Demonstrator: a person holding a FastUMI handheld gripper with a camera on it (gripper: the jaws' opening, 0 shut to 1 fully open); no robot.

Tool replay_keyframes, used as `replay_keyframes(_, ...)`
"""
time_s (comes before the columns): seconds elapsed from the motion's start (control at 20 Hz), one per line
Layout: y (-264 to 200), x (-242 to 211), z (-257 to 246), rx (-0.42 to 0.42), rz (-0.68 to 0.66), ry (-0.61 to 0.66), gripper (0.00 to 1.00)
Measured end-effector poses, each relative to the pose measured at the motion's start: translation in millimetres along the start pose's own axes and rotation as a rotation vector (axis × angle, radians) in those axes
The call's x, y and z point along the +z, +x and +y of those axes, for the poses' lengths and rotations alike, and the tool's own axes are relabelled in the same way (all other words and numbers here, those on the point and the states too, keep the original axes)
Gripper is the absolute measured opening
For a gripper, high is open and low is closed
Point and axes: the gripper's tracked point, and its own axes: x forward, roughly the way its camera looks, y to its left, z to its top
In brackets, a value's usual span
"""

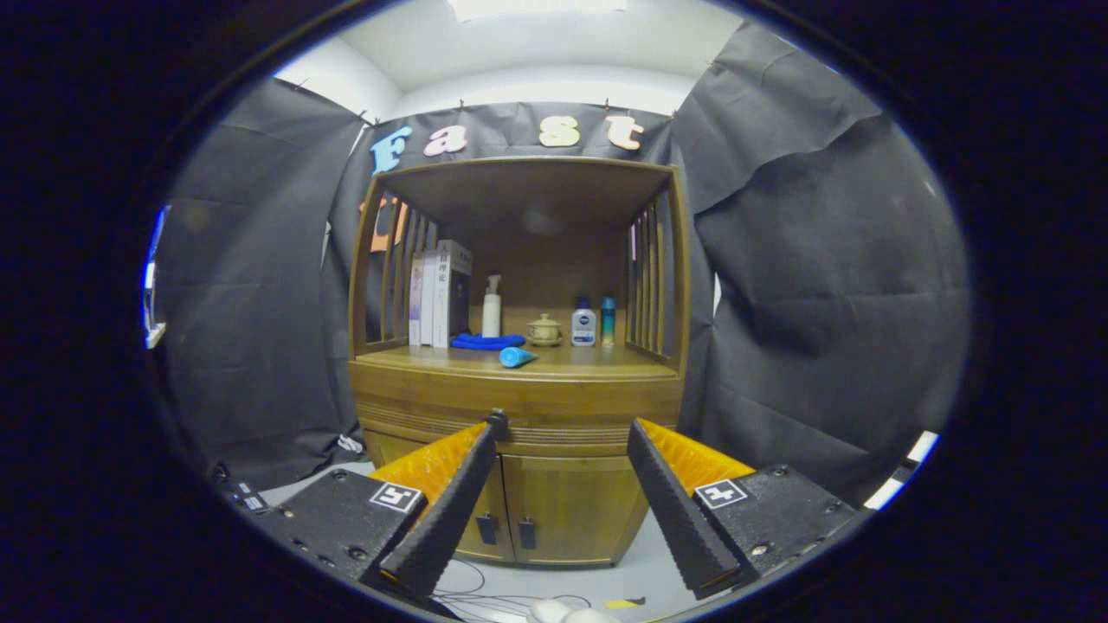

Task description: Pull open the drawer, take out the items inside it, and place them on the countertop above the cabinet.

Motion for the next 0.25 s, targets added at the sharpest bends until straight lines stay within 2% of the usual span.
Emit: replay_keyframes(0.25, -13.4, -2.9, -16.1, -0.042, 0.012, 0.007, 1.0)
